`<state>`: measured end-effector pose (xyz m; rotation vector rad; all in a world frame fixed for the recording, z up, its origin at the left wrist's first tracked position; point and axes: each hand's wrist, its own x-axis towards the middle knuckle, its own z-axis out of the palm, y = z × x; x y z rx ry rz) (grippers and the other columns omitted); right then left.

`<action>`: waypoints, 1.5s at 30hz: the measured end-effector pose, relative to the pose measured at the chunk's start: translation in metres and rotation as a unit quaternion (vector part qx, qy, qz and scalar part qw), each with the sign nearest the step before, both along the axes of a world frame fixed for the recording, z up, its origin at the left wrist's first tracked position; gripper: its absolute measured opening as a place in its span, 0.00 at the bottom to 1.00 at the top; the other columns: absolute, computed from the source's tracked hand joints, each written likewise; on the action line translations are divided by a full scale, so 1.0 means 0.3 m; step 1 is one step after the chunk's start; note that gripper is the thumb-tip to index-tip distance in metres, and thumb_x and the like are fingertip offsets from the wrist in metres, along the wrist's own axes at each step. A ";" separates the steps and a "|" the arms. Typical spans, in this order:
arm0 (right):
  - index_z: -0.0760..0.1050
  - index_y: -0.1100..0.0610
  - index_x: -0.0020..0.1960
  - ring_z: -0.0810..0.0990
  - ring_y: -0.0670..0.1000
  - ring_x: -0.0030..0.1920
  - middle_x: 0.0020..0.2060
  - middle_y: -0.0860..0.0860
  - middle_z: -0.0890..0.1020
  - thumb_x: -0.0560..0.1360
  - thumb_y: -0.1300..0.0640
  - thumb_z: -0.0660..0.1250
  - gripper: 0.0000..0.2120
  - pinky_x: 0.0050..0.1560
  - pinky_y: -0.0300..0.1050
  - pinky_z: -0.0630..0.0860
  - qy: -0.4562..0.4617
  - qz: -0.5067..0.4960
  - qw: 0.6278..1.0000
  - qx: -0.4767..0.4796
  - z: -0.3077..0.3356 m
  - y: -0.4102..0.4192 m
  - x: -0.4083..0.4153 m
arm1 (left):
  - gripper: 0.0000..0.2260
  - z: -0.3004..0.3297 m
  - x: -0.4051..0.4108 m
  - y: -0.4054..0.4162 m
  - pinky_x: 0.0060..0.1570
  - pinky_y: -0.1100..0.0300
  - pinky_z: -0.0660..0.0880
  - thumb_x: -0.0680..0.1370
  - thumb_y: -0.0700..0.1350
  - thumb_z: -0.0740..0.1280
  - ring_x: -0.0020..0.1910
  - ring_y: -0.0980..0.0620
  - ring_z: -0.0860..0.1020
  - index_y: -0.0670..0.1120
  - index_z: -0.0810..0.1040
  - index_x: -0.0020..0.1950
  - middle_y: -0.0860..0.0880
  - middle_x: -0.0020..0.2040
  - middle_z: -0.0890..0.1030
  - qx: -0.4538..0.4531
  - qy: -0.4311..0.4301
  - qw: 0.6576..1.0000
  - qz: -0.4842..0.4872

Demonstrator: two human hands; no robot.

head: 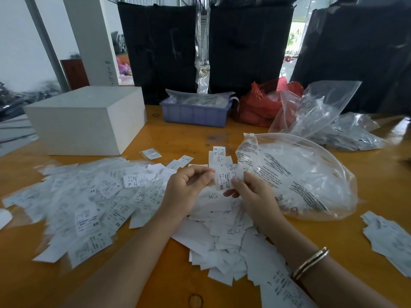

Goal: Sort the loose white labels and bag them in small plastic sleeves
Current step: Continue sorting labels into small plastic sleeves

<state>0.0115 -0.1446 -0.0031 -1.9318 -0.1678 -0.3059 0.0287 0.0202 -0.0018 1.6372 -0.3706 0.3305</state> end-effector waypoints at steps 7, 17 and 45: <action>0.72 0.57 0.39 0.71 0.46 0.24 0.32 0.45 0.83 0.79 0.55 0.61 0.11 0.26 0.42 0.68 -0.005 0.001 0.998 -0.057 0.006 0.004 -0.003 | 0.04 0.001 -0.007 -0.003 0.38 0.72 0.75 0.75 0.45 0.69 0.37 0.61 0.81 0.54 0.81 0.43 0.58 0.37 0.83 0.000 0.028 1.000 -0.011; 0.50 0.44 0.75 0.65 0.40 0.49 0.42 0.40 0.73 0.82 0.48 0.46 0.22 0.54 0.40 0.52 -0.063 0.117 0.955 -0.266 -0.012 0.050 -0.035 | 0.06 -0.001 -0.007 -0.007 0.39 0.73 0.74 0.74 0.44 0.71 0.42 0.63 0.80 0.56 0.79 0.43 0.63 0.40 0.82 0.068 -0.004 0.998 -0.009; 0.80 0.49 0.51 0.70 0.55 0.56 0.51 0.50 0.78 0.78 0.53 0.59 0.10 0.55 0.51 0.59 0.093 -0.315 0.864 -0.381 0.004 -0.264 0.070 | 0.07 0.001 0.020 0.107 0.46 0.60 0.63 0.78 0.46 0.63 0.57 0.51 0.70 0.53 0.79 0.53 0.52 0.54 0.80 0.421 -0.022 0.839 0.344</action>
